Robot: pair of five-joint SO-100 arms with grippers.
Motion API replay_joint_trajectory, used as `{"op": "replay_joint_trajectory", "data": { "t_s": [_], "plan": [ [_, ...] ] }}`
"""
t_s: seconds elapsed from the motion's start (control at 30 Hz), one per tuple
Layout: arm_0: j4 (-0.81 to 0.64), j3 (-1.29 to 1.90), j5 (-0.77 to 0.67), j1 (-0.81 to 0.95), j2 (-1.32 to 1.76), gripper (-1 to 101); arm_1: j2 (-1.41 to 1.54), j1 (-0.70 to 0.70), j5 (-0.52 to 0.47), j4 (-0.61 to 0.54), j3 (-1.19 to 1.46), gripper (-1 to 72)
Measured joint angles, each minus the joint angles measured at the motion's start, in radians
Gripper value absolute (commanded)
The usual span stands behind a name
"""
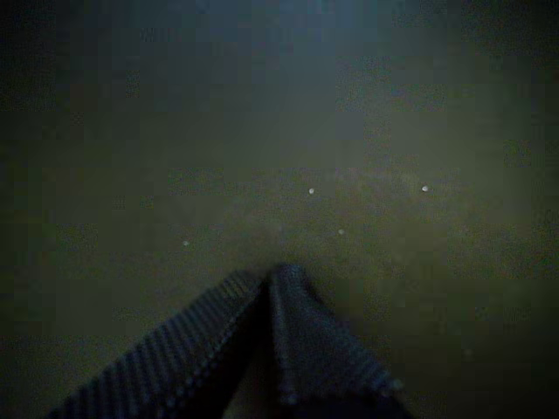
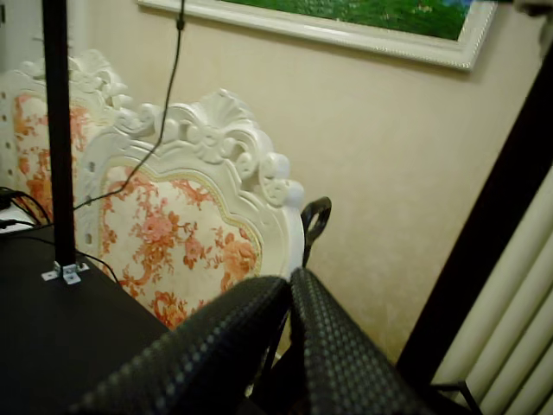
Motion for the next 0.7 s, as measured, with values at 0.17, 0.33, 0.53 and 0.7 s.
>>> {"op": "replay_joint_trajectory", "data": {
  "t_s": [0.17,0.33,0.53,0.7],
  "plan": [
    [0.0,0.0,0.0,0.0,0.0,0,-0.026,-0.15,-0.02,0.023,-0.002,-0.5],
    [0.0,0.0,0.0,0.0,0.0,0,0.057,-0.416,-0.032,0.021,-0.118,-0.5],
    [0.0,0.0,0.0,0.0,0.0,0,0.433,-0.841,-0.009,-0.365,0.012,-0.5],
    [0.0,0.0,0.0,0.0,0.0,0,0.396,-1.049,-0.002,-0.253,0.035,-0.5]
  ]
}}
